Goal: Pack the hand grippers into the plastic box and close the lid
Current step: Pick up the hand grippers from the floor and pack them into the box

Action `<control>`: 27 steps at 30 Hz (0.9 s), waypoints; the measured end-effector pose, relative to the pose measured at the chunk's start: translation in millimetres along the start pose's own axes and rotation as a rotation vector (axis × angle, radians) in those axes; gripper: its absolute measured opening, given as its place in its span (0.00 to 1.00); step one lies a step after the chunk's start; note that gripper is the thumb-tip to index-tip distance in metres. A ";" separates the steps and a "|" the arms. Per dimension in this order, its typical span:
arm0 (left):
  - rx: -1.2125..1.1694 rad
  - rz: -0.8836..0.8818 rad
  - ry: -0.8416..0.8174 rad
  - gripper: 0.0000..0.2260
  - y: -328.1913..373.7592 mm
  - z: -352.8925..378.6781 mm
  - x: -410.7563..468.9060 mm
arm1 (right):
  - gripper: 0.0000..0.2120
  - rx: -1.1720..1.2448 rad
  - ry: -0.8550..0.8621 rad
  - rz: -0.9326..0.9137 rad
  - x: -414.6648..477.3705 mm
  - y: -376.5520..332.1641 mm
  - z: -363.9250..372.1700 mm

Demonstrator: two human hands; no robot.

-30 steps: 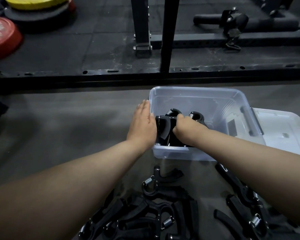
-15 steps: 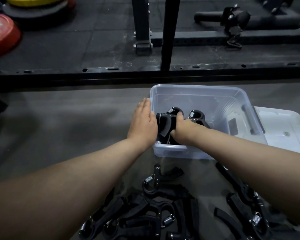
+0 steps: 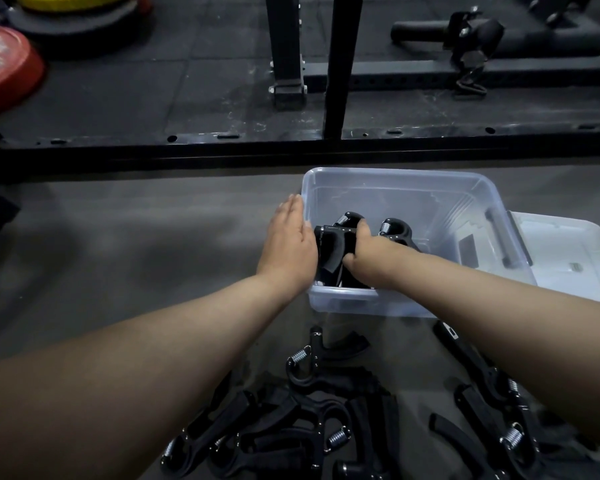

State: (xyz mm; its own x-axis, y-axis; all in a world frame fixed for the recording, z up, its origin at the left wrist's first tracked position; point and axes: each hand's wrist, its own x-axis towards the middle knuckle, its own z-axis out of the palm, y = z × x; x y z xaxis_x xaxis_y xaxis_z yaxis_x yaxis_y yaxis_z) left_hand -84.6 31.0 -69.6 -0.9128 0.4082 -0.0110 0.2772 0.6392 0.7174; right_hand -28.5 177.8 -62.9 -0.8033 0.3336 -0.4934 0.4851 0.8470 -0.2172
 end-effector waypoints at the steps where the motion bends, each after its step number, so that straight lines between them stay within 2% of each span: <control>1: 0.008 0.003 -0.003 0.23 0.1 0.0 -0.3 | 0.34 0.011 0.019 0.007 -5.6 1.5 -5.1; 3: 0.029 0.008 -0.011 0.23 1.3 -0.8 -0.9 | 0.26 0.024 0.092 -0.022 -18.7 6.7 -12.9; 5: 0.071 0.026 -0.009 0.23 3.5 -2.2 -1.9 | 0.18 0.016 0.206 -0.130 -30.4 16.1 -15.4; 9: 0.195 0.158 -0.007 0.24 8.3 -2.8 -6.1 | 0.15 0.114 0.311 -0.304 -54.4 44.5 -11.2; 14: 0.156 0.136 -0.034 0.24 6.5 0.6 0.1 | 0.14 0.163 0.374 -0.462 -95.8 76.7 2.4; 16: 0.171 0.130 -0.029 0.24 6.4 1.2 2.3 | 0.16 0.101 0.440 -0.595 -111.6 88.1 14.9; 19: 0.190 0.121 -0.010 0.24 7.7 0.9 2.2 | 0.18 -0.130 0.556 -0.857 -131.4 116.3 41.3; 20: 0.190 0.119 -0.008 0.24 8.2 1.1 1.8 | 0.18 -0.252 0.533 -0.932 -135.1 129.7 53.4; 21: 0.189 0.118 -0.006 0.24 8.8 1.4 1.5 | 0.16 -0.372 0.459 -0.929 -135.9 142.9 65.4; 22: 0.188 0.118 -0.004 0.25 9.4 2.1 1.5 | 0.15 -0.454 0.358 -0.823 -134.5 154.2 75.8; 23: 0.188 0.117 -0.002 0.25 10.0 2.4 1.8 | 0.15 -0.459 0.269 -0.620 -130.4 162.2 85.3; 25: 0.189 0.107 -0.006 0.25 11.1 2.2 1.7 | 0.16 -0.326 0.159 -0.091 -116.3 168.7 96.6; 26: 0.197 0.106 -0.008 0.25 11.6 2.0 1.4 | 0.18 -0.252 0.123 0.099 -109.7 168.2 97.9; 27: 0.209 0.107 -0.008 0.25 12.5 2.0 1.1 | 0.19 -0.199 0.088 0.192 -102.0 167.2 101.1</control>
State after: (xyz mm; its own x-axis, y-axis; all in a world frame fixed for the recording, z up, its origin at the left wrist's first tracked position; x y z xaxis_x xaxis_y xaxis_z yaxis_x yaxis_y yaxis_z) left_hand -81.5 40.7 -62.1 -0.8727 0.4855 0.0518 0.4294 0.7127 0.5546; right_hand 169.4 243.6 -134.0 -0.7345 0.5229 -0.4326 0.5608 0.8266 0.0471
